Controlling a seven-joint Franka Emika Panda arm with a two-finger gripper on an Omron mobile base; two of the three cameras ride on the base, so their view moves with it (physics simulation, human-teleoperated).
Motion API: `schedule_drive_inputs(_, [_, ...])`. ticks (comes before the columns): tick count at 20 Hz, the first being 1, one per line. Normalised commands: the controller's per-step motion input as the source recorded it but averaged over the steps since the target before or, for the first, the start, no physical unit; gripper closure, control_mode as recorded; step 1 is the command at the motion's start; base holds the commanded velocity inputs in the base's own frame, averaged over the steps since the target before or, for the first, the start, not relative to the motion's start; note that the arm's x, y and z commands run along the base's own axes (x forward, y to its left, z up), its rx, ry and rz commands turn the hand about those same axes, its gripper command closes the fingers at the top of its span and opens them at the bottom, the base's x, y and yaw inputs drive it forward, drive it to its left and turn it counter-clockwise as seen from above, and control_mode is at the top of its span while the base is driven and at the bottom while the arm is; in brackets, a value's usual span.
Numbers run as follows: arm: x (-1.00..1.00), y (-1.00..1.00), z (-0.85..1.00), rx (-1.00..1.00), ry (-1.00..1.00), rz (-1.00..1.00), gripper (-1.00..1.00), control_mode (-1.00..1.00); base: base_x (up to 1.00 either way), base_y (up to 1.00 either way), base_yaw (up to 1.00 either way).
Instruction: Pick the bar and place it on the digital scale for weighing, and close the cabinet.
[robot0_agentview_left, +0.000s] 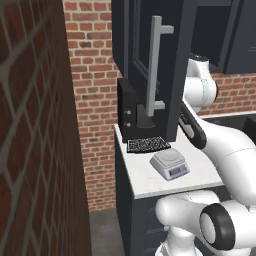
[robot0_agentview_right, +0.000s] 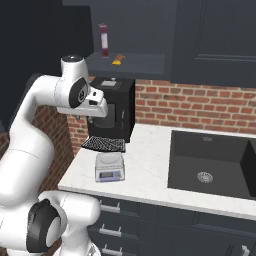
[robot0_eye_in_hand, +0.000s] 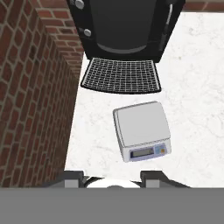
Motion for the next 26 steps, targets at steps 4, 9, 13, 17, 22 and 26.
schedule_drive_inputs(4, [-0.3, 0.0, 0.0, 0.0, 0.0, 0.0, -1.0, -1.0, 0.0, 0.0, 0.0])
schedule_drive_inputs(9, [-0.75, 0.01, 0.0, -0.03, -0.04, 0.0, -1.0, -1.0, 0.0, 0.0, 0.0])
schedule_drive_inputs(13, [-0.56, -0.09, 0.3, -0.01, -0.1, 0.0, -1.0, -1.0, 0.0, 0.0, 0.0])
schedule_drive_inputs(17, [-0.41, -0.21, 0.48, 0.0, -0.18, 0.0, -1.0, -1.0, 0.0, 0.0, 0.0])
schedule_drive_inputs(22, [-0.3, -0.33, 0.66, 0.0, -0.2, 0.0, -1.0, -1.0, 0.0, 0.0, 0.0])
schedule_drive_inputs(26, [-0.07, -0.24, 0.7, 0.0, -0.26, 0.0, -1.0, -1.0, 0.0, 0.0, 0.0])
